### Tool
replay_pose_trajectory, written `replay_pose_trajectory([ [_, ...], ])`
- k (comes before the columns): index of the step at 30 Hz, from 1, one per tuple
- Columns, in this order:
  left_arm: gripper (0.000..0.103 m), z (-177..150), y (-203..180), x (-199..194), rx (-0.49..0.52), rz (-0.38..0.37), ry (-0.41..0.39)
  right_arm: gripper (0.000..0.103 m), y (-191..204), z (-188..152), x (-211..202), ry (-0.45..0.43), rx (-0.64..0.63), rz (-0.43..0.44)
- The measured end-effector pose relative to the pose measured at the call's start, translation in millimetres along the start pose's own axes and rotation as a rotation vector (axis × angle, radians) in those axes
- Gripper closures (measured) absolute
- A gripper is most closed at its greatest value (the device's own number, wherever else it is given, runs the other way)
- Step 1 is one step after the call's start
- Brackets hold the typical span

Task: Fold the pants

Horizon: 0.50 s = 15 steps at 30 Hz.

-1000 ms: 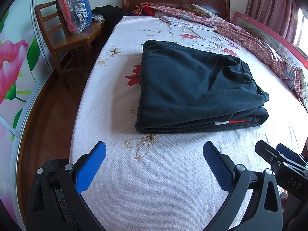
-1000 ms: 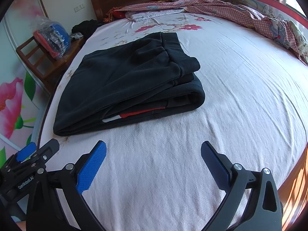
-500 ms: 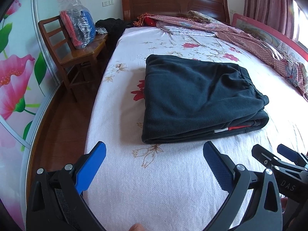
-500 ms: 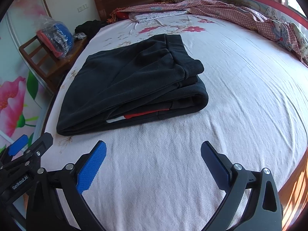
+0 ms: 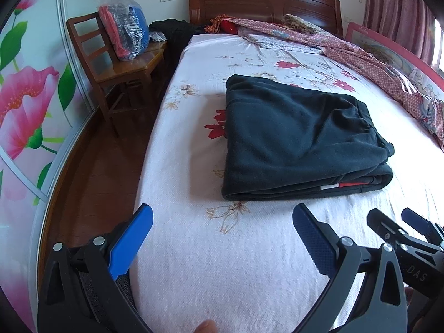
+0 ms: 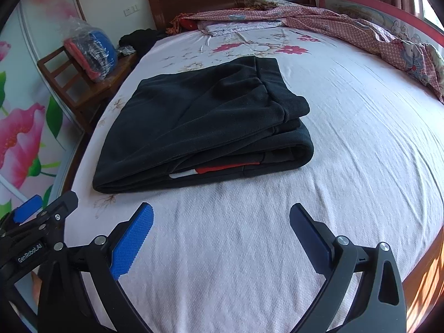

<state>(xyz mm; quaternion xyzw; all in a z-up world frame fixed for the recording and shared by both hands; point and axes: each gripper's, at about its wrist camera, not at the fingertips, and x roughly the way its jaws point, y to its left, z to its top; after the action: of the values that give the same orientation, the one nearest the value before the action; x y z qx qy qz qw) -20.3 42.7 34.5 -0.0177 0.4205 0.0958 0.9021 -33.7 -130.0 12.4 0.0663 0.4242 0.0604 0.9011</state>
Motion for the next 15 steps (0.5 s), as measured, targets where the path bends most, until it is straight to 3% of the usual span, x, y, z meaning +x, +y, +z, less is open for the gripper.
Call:
replay_pose_trajectory([
  [15,0.002,-1.4,-1.0,10.1,0.006,-0.015,0.059,0.005,-0.5,2.4,-3.9,-0.003,0.015,0.022],
])
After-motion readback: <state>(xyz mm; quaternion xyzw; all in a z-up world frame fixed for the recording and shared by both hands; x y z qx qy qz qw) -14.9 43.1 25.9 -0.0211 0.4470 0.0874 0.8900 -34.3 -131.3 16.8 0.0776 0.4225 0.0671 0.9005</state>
